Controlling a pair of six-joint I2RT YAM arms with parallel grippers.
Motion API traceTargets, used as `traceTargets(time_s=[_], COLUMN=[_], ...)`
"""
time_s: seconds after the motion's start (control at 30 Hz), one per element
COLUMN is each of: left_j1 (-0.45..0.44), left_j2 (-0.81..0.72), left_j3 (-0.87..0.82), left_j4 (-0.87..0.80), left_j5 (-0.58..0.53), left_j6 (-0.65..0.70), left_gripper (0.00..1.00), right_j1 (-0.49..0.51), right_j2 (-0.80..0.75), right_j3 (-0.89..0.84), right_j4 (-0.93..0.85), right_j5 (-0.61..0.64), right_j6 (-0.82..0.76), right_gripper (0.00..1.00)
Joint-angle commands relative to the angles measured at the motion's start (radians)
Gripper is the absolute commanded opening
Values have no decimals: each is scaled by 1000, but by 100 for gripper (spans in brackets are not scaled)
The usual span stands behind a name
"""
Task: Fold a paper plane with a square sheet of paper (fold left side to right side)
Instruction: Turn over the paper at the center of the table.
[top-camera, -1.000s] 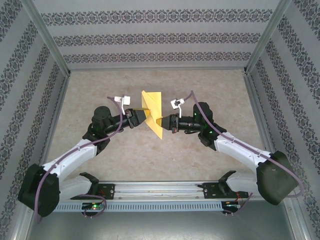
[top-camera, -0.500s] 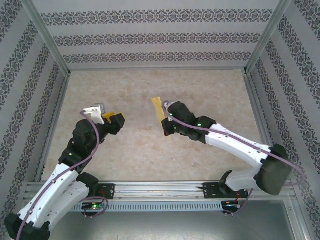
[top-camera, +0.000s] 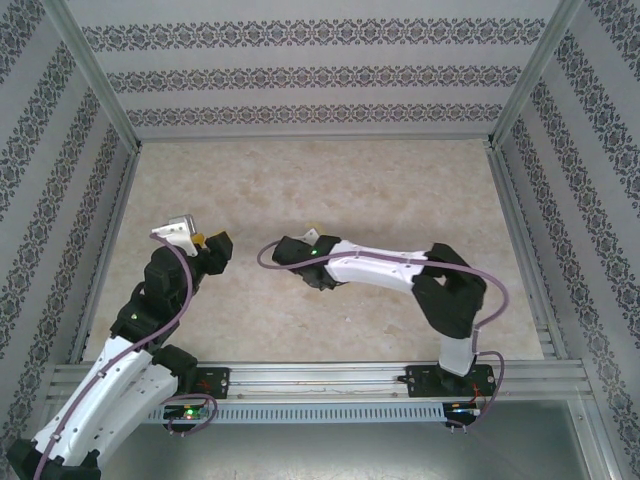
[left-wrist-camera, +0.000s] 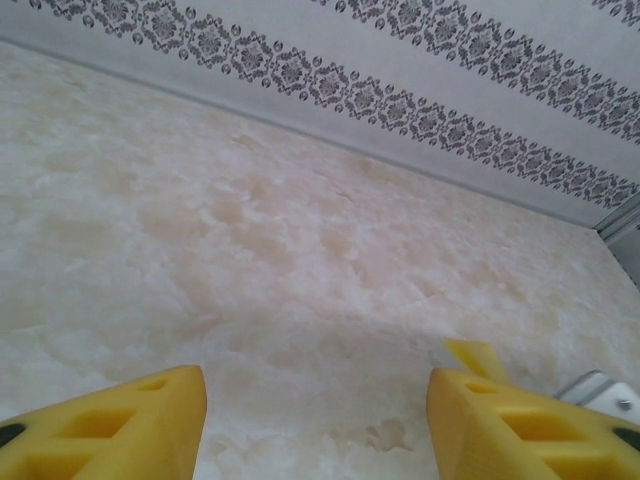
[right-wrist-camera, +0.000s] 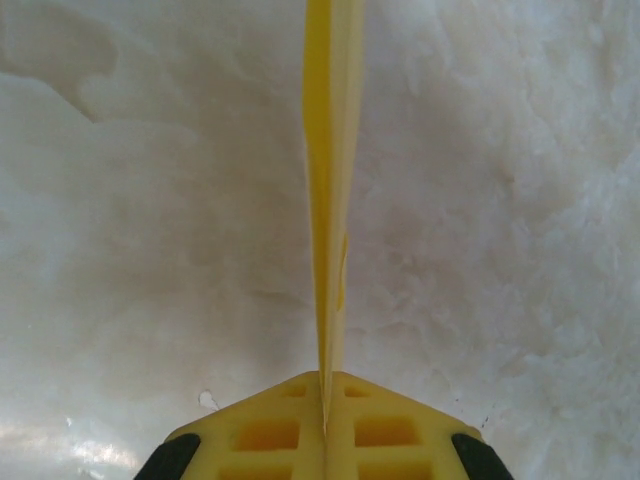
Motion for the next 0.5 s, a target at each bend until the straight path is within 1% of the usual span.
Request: traceTargets(time_s=[0.0,0.1,0.2,0.3,0.47], left_j1=[13,12,12,12,13], left_j2=[10,15,20,33,74], left_j3=[18,22,24,27,28], left_j4=[-27,-30,-29,-23,2], left_j5=[-8,-5,1,19,69], left_j6=[20,21,24,22,8], left_gripper=[60,60,60,60,62], right_j1=[11,15,15,11,-13], right_j2=[70,95,70,30,-74], right_j3=[47,53,37,18,-36], right_j4=[-82,-65,-27,-3,51], right_j5=[62,4,-56,-93,-187], right_j6=[36,39,34,29,38], right_gripper=[3,18,32,44,58])
